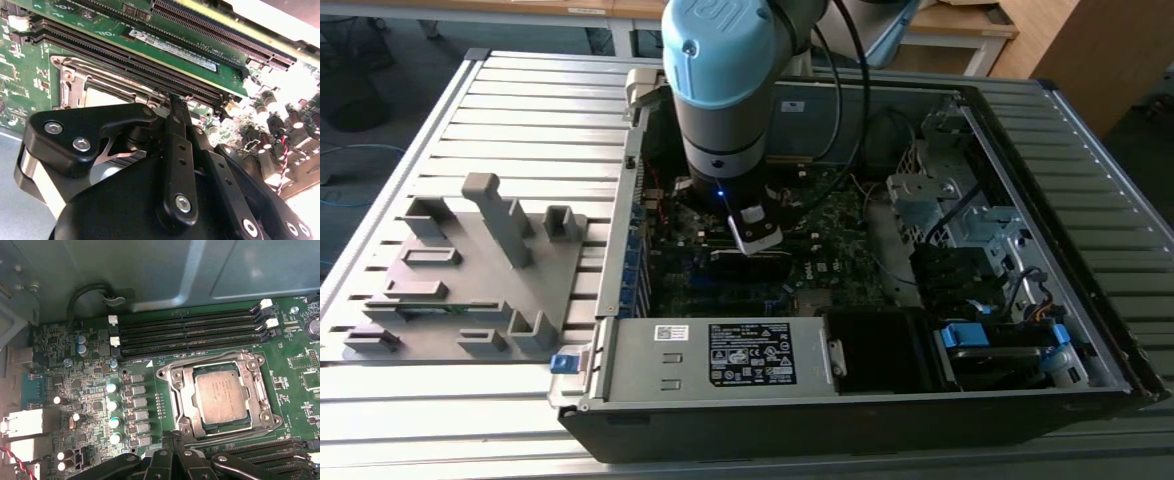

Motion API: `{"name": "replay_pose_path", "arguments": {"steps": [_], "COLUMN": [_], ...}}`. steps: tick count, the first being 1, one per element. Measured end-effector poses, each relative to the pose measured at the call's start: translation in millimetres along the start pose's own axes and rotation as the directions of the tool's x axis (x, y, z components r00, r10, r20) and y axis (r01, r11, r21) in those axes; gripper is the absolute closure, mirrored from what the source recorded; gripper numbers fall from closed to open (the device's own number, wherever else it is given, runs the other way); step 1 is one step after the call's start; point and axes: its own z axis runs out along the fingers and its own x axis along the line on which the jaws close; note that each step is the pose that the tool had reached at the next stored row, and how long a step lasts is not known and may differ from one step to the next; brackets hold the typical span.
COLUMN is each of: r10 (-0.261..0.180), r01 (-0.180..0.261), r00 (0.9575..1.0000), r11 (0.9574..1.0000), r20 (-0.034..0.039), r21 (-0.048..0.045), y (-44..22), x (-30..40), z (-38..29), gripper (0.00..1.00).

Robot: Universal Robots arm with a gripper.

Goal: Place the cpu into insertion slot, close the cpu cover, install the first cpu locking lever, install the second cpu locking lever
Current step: 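Install the second cpu locking lever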

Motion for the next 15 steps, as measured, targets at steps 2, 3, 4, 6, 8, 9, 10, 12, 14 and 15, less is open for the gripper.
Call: {"name": "replay_pose_path", "arguments": {"steps": [2, 3, 4, 6, 8, 9, 10, 12, 14, 15], "r10": [0.0, 0.0, 0.0, 0.0, 0.0, 0.0, 0.0, 0.0, 0.0, 0.0], "r01": [0.0, 0.0, 0.0, 0.0, 0.0, 0.0, 0.0, 0.0, 0.0, 0.0], "r00": [1.0, 1.0, 1.0, 1.0, 1.0, 1.0, 1.0, 1.0, 1.0, 1.0], "r11": [1.0, 1.0, 1.0, 1.0, 1.0, 1.0, 1.0, 1.0, 1.0, 1.0], "r20": [0.0, 0.0, -0.0001, 0.0, 0.0, -0.0001, 0.0, -0.0001, 0.0001, 0.0], "r21": [-0.0002, 0.0, 0.0, -0.0002, -0.0002, -0.0002, -0.0001, 0.0, -0.0009, -0.0005], "y": [-0.2, -0.3, -0.3, -0.3, -0.4, -0.4, -0.4, -0.1, 0.5, 0.7], "x": [0.3, 0.5, 0.7, 0.9, 1.0, 1.1, 1.1, 1.1, 1.0, 0.9], "z": [0.4, 0.5, 0.5, 0.6, 0.6, 0.6, 0.5, -0.6, -1.9, -2.9], "gripper": [0.9, 0.9, 0.9, 0.9, 0.9, 0.9, 0.9, 0.9, 0.9, 0.9]}}
